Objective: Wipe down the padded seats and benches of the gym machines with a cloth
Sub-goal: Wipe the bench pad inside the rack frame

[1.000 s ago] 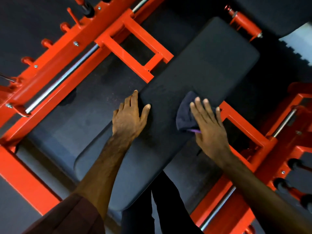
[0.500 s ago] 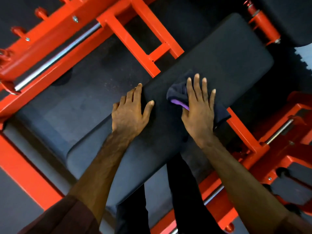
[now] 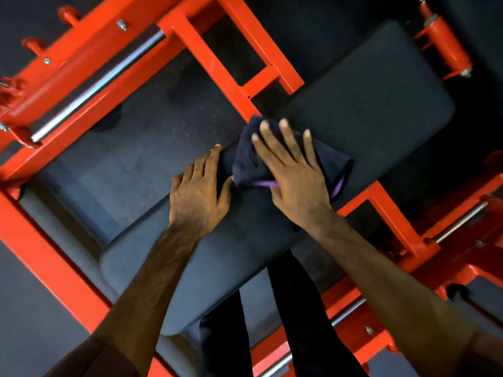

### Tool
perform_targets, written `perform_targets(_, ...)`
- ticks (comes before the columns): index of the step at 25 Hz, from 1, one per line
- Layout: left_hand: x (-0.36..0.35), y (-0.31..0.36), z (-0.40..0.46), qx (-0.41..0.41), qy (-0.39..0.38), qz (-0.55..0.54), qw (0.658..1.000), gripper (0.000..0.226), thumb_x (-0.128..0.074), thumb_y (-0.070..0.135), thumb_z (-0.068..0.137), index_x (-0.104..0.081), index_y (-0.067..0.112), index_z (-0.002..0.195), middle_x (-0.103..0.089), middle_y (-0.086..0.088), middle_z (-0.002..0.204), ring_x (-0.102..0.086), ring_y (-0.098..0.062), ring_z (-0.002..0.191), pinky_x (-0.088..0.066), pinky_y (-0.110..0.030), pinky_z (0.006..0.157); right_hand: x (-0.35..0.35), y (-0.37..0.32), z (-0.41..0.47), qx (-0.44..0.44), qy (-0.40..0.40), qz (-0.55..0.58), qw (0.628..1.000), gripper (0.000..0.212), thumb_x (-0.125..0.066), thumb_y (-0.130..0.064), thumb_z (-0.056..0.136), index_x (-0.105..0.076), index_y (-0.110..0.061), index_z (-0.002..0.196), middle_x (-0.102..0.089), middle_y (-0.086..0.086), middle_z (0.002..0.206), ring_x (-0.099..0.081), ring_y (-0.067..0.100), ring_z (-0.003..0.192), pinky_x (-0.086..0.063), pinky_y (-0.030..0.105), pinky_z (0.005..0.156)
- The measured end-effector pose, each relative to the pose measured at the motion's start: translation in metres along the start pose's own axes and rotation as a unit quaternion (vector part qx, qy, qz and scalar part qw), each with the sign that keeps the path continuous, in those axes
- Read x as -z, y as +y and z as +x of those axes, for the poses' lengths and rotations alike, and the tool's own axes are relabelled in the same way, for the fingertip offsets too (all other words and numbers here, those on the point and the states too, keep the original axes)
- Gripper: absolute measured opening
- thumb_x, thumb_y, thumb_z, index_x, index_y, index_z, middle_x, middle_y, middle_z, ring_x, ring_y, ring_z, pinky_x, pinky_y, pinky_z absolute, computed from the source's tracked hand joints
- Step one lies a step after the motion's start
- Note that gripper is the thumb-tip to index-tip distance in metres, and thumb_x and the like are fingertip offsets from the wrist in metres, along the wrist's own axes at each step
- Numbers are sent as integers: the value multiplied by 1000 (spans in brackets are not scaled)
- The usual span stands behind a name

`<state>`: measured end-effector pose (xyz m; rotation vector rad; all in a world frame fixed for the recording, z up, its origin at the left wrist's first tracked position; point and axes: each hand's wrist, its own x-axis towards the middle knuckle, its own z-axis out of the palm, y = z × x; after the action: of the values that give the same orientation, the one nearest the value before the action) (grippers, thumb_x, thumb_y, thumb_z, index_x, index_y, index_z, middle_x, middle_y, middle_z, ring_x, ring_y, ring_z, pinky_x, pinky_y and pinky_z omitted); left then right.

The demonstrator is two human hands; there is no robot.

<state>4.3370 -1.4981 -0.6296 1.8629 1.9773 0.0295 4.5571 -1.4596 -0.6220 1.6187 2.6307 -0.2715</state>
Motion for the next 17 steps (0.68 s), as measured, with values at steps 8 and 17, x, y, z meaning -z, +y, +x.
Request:
perform_targets(8, 2, 11, 8, 17, -3, -41, 999, 67, -35, 53, 102, -39, 18, 159, -53, -8, 155, -52, -34, 137, -42, -54, 109, 5, -9, 50, -75, 26, 2, 997, 84, -55, -27, 88, -26, -20, 166, -16, -1, 176, -7, 35, 162, -10, 65, 126)
perform_targets(17, -3, 38, 24, 24, 12, -41, 999, 62, -38, 44, 104, -39, 19, 160, -57, -10, 148, -57, -36, 131, -42, -54, 107, 12, 34, 53, -115, 36, 13, 993, 86, -60, -21, 85, -29, -17, 165, -17, 2, 175, -10, 34, 162, -11, 63, 128)
